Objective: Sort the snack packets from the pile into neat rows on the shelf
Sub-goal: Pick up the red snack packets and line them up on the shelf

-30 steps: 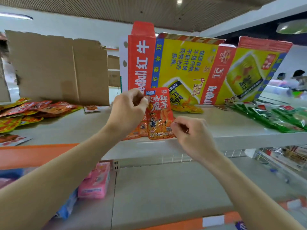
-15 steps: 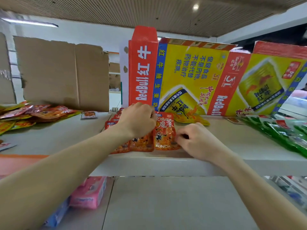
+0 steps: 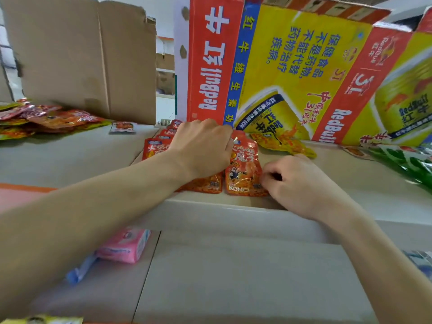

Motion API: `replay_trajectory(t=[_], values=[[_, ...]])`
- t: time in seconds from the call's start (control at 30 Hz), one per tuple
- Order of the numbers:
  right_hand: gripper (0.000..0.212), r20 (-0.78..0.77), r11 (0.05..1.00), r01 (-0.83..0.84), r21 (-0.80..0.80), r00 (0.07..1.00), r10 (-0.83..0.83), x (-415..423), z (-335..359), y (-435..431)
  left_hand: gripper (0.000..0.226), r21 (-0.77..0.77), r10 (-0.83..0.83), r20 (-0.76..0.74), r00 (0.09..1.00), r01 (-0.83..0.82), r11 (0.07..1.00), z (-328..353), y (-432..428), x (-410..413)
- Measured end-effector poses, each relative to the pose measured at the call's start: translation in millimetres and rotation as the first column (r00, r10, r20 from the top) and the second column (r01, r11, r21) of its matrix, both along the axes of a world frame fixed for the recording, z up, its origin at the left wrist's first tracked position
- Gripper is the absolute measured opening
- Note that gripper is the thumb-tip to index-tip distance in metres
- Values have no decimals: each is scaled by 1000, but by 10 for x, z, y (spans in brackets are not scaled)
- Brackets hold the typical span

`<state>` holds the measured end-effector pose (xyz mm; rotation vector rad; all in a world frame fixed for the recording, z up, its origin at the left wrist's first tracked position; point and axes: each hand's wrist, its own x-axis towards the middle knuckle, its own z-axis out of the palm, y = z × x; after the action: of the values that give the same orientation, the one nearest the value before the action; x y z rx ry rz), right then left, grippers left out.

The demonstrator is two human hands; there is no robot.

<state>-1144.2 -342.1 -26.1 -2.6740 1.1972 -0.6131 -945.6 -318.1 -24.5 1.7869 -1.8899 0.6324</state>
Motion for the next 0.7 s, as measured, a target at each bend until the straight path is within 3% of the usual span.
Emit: replay_trajectory(t=[0.33, 0.47, 0.6, 0.7], values=[[29, 11, 1000, -6, -27, 1000, 7, -4, -43, -48, 25, 29, 30, 30, 999, -31, 999, -21, -41, -10], [38, 47, 1000, 4, -31, 999, -2, 6, -28, -9, 26, 9, 69, 8, 998, -69, 998, 4, -21, -29], [50, 133, 993, 62, -103, 990, -48, -8, -33, -11, 25, -49, 49, -97, 994, -54, 997, 74, 64, 21], [48, 183, 980, 56, -192, 983, -20, -34, -33, 13, 22, 11, 41, -94, 995, -40, 999, 174, 233, 112]])
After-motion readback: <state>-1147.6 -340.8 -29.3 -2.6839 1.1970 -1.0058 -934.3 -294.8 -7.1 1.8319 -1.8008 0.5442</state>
